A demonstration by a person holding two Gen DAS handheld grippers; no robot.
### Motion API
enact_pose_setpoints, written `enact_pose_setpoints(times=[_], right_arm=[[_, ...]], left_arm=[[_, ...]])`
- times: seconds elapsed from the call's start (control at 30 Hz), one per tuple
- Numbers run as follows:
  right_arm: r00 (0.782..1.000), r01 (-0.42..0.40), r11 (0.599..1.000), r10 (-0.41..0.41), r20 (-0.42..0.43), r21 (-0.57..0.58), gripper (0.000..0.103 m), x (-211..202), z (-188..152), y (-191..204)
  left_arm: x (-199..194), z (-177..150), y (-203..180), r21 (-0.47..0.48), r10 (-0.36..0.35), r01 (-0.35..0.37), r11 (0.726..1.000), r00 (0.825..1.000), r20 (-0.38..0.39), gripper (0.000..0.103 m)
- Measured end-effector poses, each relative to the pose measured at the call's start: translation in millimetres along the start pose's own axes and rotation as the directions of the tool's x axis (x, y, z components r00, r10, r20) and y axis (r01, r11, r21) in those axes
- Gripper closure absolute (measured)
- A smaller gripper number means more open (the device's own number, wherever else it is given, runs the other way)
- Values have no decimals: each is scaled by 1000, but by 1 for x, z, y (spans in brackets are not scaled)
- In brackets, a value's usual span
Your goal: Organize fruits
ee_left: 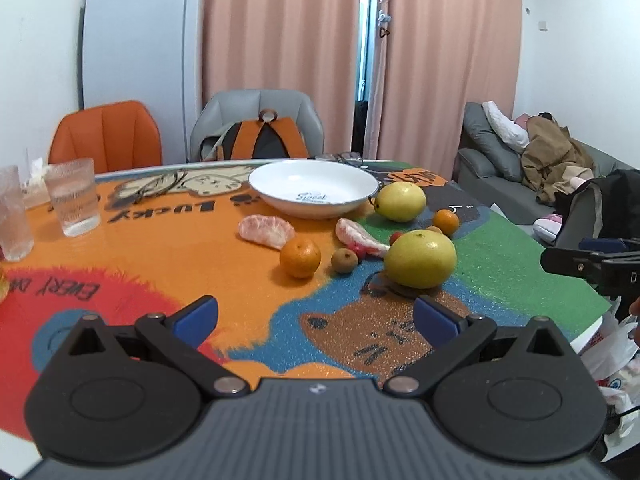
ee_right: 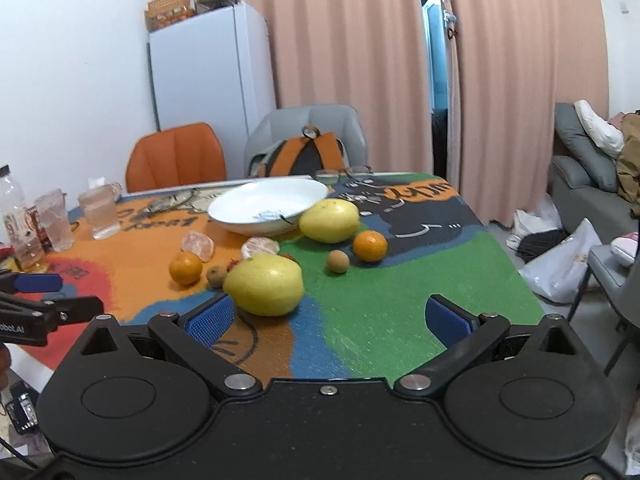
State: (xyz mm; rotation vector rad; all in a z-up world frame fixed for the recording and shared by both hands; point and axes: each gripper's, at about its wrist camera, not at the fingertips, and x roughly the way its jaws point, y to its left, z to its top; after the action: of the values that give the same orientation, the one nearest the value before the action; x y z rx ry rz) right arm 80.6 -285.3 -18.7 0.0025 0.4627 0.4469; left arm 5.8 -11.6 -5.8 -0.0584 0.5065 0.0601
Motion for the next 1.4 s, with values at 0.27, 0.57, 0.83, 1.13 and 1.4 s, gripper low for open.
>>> enact_pose_setpoints(times=[0.27,0.57,0.83,1.13,1.4], right_arm=[[1000,12,995,-12,3,-95,0,-2,-4,12],[1000,25,995,-25,0,-97,0,-3,-5,10],[1000,20,994,-21,-9,-108,0,-2,-7,11],[1000,6,996,-8,-25,-83,0,3,-9,6],[999,-20,996,17,-32,-84,0,13,-10,6]], left_arm=[[-3,0,1,-3,18,-18,1000,1000,13,0],[-5,1,2,-3,24,-24,1000,999,28,0],[-4,1,3,4,19,-19,1000,1000,21,0],[3,0,6,-14,-10,10,1000,1000,2,0],[15,1,4,-11,-28,27,1000,1000,-10,2]])
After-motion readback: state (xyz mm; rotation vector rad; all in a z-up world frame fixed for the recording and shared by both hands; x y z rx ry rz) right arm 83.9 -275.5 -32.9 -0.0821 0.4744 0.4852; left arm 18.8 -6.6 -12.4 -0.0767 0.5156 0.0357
